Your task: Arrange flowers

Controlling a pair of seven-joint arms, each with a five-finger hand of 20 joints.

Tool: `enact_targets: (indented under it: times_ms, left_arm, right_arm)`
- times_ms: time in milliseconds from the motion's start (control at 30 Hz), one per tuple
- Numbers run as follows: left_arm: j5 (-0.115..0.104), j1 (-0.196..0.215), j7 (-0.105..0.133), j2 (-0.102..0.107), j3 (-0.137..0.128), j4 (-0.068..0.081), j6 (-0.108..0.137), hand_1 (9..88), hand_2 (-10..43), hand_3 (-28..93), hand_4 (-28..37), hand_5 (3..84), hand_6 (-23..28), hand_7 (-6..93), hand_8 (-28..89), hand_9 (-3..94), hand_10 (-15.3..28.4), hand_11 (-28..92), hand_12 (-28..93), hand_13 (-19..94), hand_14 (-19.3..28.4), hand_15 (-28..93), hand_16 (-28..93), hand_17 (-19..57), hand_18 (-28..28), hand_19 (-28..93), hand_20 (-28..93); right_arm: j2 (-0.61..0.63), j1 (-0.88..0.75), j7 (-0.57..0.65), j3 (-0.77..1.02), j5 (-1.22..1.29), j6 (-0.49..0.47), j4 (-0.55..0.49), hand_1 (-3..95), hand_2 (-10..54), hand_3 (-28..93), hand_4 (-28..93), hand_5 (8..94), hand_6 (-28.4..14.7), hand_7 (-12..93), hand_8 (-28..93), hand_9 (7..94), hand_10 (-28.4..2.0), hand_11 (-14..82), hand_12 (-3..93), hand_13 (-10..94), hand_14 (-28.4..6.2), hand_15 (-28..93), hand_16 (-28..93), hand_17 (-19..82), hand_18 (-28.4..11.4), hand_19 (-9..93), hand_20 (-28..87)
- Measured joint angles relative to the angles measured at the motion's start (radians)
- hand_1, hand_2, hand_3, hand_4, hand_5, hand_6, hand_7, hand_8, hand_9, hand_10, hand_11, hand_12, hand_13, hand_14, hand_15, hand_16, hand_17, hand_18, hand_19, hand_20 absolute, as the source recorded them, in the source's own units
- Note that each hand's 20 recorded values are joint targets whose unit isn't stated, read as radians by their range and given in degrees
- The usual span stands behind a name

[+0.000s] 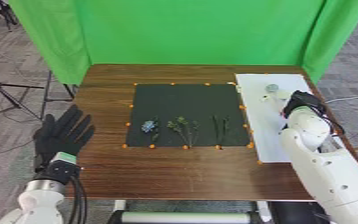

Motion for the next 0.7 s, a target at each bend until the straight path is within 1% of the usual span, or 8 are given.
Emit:
enact_targets:
  times_ms: [67,167,300,467,567,700]
  left_arm:
    - [-0.004,0.002,0.008,0.004,-0.003,0.000,0.000,24.6,9.5,73,-28.3,39.0,6.6,15.4,-9,31.8,11.3,18,10,21,12.9,30,-7,-6.6,13.5,34,12]
    - [-0.006,0.002,0.013,0.008,-0.007,-0.001,0.000,24.5,9.5,73,-28.3,39.0,6.6,15.4,-9,31.8,11.2,18,10,21,12.9,30,-7,-6.6,13.5,34,12]
    - [-0.006,0.002,0.014,0.008,-0.007,-0.001,0.000,24.5,9.5,73,-28.3,38.9,6.6,15.2,-9,31.7,11.1,17,10,21,12.9,30,-7,-6.6,13.6,34,12]
    - [-0.006,0.003,0.015,0.009,-0.006,-0.001,0.000,24.4,9.4,73,-28.3,38.9,6.6,15.1,-9,31.6,11.1,17,10,21,12.8,30,-7,-6.6,13.6,34,11]
    - [-0.007,0.003,0.017,0.011,-0.004,-0.001,0.000,24.4,9.4,73,-28.3,38.8,6.5,15.2,-9,31.6,11.0,17,10,21,12.7,30,-7,-6.6,13.6,34,11]
    - [-0.008,-0.001,0.019,0.016,0.012,0.000,0.000,24.3,9.3,73,-28.3,38.8,6.5,15.1,-9,31.5,11.0,17,11,21,12.7,30,-7,-6.6,13.6,34,11]
  right_arm:
    - [0.001,-0.007,-0.010,-0.003,-0.012,0.025,-0.004,61.3,-9.5,68,-28,79.7,0.2,26,4,90.2,-7.6,8.1,40.9,73,-6.2,48,46,42,-22.3,93,45]
    - [0.008,-0.023,-0.030,-0.015,-0.032,0.094,-0.028,61.1,-9.5,69,-28,80.1,-0.1,26,5,90.4,-7.6,8.0,41.0,73,-6.3,48,46,42,-22.3,93,46]
    - [0.022,-0.032,-0.073,-0.050,-0.083,0.175,-0.102,60.7,-9.5,70,-28,80.3,-0.3,26,5,90.4,-7.7,8.0,41.3,74,-6.0,48,47,41,-22.0,93,46]
    - [0.028,-0.002,-0.178,-0.105,-0.107,0.199,-0.201,60.0,-9.5,70,-28,79.9,0.1,27,5,90.4,-7.5,8.1,41.7,73,-5.3,48,47,40,-20.9,93,46]
    - [0.015,0.060,-0.290,-0.161,-0.096,0.208,-0.188,59.7,-9.5,70,-28,79.5,0.4,27,5,90.3,-7.5,8.1,41.8,73,-5.3,48,48,40,-20.7,93,46]
    - [-0.028,0.176,-0.453,-0.272,-0.093,0.219,-0.091,59.7,-9.5,70,-28,78.8,0.5,28,4,89.7,-7.3,7.9,42.0,73,-5.1,47,48,40,-20.4,92,46]
